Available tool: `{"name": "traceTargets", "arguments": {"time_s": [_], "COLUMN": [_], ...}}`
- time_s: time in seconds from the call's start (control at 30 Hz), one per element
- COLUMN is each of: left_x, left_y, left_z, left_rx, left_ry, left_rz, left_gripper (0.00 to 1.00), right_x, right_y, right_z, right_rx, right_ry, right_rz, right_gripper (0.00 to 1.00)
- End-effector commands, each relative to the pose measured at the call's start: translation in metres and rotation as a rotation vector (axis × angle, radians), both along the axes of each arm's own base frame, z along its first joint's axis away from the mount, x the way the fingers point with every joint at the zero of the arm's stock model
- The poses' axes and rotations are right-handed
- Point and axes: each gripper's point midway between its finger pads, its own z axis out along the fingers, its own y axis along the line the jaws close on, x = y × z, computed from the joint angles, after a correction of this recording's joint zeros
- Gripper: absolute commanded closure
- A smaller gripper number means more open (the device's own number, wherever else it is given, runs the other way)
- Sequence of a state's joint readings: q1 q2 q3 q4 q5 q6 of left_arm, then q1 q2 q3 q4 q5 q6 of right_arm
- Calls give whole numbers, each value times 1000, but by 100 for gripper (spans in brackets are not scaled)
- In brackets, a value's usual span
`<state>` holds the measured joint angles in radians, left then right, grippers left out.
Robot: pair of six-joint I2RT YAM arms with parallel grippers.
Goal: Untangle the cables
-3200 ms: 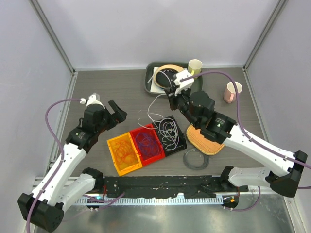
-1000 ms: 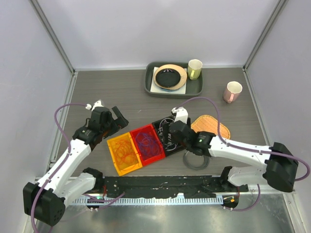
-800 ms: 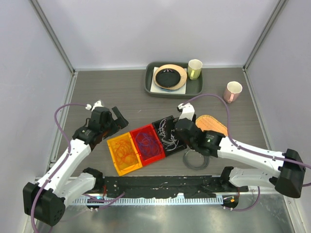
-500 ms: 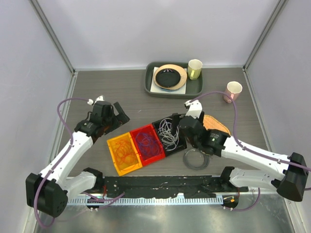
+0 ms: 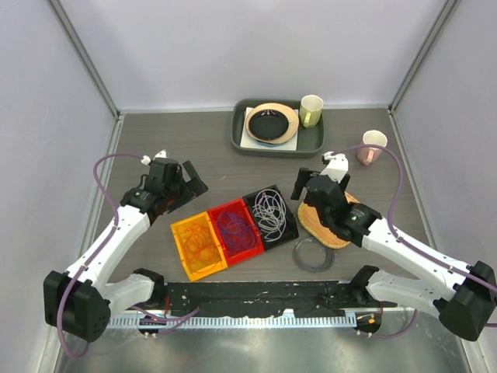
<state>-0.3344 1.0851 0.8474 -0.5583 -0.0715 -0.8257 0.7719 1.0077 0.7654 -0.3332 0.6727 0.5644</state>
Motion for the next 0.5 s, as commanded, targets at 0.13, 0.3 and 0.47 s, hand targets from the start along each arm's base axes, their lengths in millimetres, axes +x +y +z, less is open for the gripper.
{"name": "traceTargets", "arguments": {"time_s": [0.13, 0.3, 0.47], "left_x": [8, 8, 7], "left_y": [-1, 0, 4], "left_z": [10, 11, 10], "left_rx": [0, 1, 8], "left_ry": [-24, -24, -23], "left_rz": [-19, -19, -12], "left_gripper": [0, 0, 0], "right_x": [13, 17, 18], "right_y": [5, 8, 4], "right_z": [10, 5, 10], "right_rx": [58, 63, 69], "right_ry": [-57, -57, -76], "right_rz": [36, 27, 0], "right_gripper": [5, 5, 5]}}
